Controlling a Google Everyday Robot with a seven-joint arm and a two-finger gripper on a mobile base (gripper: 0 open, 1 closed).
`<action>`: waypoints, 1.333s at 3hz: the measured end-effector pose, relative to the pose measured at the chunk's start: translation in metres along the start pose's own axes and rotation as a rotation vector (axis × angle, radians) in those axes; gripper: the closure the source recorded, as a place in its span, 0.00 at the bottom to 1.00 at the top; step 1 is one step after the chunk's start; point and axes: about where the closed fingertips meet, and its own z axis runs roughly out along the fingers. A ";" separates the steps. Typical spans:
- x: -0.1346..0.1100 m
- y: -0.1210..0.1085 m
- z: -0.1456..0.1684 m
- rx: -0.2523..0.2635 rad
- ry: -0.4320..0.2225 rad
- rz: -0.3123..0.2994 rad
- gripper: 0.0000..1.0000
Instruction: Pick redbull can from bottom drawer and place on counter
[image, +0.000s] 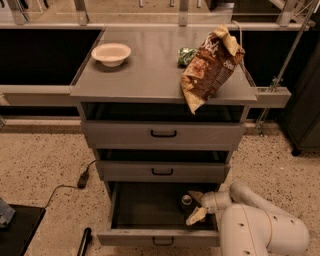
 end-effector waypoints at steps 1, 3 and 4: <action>0.010 -0.008 0.007 0.041 0.061 0.009 0.00; 0.018 -0.008 0.010 0.198 0.115 0.048 0.00; 0.019 -0.010 0.012 0.205 0.111 0.053 0.00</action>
Offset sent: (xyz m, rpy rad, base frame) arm 0.0570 -0.0596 -0.0224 -0.4455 -0.1631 -0.5241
